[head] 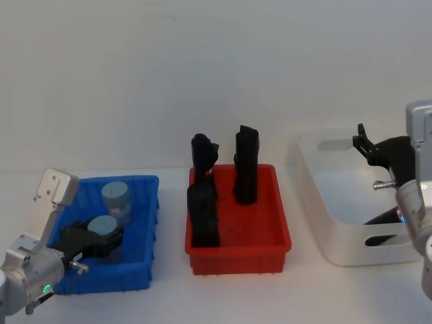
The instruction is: Pick the cotton swabs from the blue box and place them into the white box.
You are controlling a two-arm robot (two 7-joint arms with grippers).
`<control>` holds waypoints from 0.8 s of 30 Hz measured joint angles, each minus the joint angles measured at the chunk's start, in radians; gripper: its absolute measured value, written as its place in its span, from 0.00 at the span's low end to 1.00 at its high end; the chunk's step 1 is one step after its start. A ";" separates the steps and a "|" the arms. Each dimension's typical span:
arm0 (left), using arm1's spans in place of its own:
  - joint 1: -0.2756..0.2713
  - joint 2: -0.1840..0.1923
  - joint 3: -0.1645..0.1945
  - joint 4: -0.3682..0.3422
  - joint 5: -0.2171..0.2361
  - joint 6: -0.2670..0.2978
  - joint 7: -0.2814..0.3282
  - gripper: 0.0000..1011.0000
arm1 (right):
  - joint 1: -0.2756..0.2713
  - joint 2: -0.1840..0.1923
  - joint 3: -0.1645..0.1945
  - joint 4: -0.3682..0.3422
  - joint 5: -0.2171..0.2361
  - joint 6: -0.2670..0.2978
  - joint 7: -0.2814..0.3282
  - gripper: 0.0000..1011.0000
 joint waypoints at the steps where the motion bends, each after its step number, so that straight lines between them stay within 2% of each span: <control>1: 0.000 0.000 0.000 0.000 0.000 0.000 0.000 0.67 | 0.000 0.000 0.000 0.000 0.000 0.000 0.000 0.99; 17: 0.000 0.000 0.000 0.000 0.000 -0.002 0.000 0.67 | 0.000 0.000 0.000 0.000 0.000 0.000 0.000 0.99; 24: 0.005 0.002 -0.003 -0.002 -0.004 -0.029 0.000 0.67 | 0.000 0.000 0.000 0.000 0.000 0.000 0.000 0.99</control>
